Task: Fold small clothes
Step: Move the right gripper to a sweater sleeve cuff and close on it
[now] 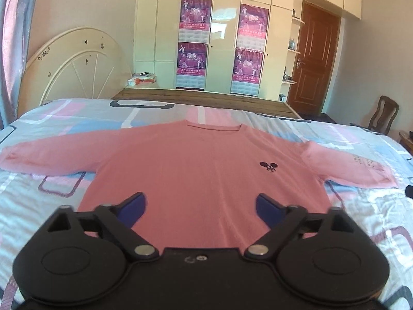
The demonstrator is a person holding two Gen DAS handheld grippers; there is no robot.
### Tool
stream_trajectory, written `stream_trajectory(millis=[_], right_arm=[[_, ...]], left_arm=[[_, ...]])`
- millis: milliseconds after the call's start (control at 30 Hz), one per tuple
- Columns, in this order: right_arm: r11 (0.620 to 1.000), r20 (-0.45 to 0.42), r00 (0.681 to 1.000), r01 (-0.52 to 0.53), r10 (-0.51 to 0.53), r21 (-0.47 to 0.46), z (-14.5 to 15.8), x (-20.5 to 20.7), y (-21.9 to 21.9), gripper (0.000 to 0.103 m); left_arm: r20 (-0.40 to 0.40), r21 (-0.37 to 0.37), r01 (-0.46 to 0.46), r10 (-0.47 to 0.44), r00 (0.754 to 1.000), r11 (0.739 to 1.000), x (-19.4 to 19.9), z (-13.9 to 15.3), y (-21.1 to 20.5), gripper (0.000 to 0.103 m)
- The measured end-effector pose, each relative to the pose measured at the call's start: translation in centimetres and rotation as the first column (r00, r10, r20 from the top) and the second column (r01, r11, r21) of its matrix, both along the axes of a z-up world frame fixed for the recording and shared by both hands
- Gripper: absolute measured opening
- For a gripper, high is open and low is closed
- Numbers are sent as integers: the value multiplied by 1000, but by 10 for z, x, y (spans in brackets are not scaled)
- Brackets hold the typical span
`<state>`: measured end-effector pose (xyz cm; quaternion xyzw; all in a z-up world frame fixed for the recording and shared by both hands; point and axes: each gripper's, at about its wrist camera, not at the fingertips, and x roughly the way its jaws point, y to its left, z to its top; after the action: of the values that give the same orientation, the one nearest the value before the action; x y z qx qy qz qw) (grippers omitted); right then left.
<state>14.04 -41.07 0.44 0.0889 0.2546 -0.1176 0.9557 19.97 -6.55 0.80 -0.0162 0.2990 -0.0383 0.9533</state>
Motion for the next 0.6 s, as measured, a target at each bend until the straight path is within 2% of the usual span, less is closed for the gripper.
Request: stream_trajectory(millis=[33, 67, 133, 267, 333, 400, 467, 600], right_arm=[[1000, 2, 1000, 13, -13, 1, -3, 7, -7, 102], [1000, 5, 1000, 31, -31, 4, -6, 13, -14, 102], [998, 14, 998, 59, -59, 15, -12, 25, -30, 74], [990, -8, 992, 128, -128, 54, -27, 54, -68, 69], [986, -11, 988, 157, -157, 55, -37, 68, -88, 54], [978, -29, 981, 193, -191, 80, -47, 83, -112, 48], [968, -44, 974, 226, -222, 109, -57, 95, -134, 46], [939, -63, 957, 289, -283, 185, -81, 118, -180, 46]], left_arm=[[-10, 4, 2, -2, 1000, 1000, 7, -2, -2, 74], [-23, 4, 3, -2, 1000, 1000, 16, -3, -4, 74], [-24, 8, -9, 9, 1000, 1000, 27, -5, -8, 74], [-20, 36, -11, 12, 1000, 999, 52, -13, -16, 75], [-34, 36, -16, 17, 999, 999, 65, -20, -19, 70], [-41, 13, -38, 38, 998, 999, 76, -26, -19, 68], [-47, 7, -48, 48, 998, 999, 86, -32, -21, 68], [-91, 56, -36, 41, 995, 998, 105, -50, -33, 69]])
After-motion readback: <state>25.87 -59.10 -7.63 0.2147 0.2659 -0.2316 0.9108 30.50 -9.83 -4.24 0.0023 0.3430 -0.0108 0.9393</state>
